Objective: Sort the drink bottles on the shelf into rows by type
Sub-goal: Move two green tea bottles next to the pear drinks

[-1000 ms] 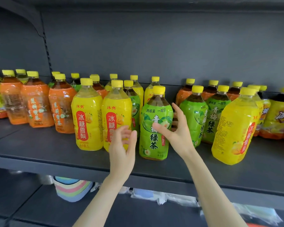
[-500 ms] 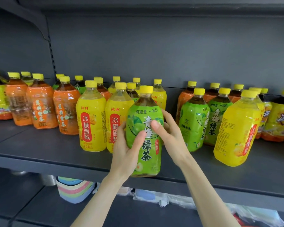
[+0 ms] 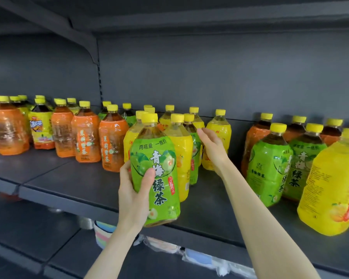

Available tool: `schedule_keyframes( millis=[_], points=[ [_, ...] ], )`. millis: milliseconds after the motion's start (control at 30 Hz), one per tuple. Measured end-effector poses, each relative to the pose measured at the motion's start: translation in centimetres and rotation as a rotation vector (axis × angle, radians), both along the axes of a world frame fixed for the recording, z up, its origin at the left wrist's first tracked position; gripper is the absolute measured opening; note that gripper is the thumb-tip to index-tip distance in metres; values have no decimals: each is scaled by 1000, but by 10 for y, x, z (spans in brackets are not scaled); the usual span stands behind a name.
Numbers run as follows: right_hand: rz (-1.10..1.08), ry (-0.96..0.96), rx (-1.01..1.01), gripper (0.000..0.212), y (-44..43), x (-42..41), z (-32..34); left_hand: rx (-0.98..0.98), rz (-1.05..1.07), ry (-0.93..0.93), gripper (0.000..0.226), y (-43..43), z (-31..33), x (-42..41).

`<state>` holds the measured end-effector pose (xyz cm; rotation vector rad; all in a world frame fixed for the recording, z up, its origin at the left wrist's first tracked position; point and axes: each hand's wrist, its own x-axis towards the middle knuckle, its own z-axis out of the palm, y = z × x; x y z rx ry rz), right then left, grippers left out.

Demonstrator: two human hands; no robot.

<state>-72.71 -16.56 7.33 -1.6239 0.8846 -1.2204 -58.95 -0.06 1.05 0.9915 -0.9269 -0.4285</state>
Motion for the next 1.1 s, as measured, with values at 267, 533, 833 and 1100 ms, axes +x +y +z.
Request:
schedule_keyframes(
  millis=[267, 533, 833, 1100],
  points=[
    [-29, 68, -55, 59, -18, 4, -7, -8, 2, 16, 57, -6, -2, -4],
    [-234, 142, -212, 67, 20, -39, -12, -50, -53, -36, 53, -7, 3, -27],
    [-341, 80, -288, 54, 83, -96, -25, -57, -150, -70, 71, -22, 1, -60],
    [-282, -91, -60, 64, 102, -85, -61, -47, -166, -94, 67, -25, -11, -68]
  ],
)
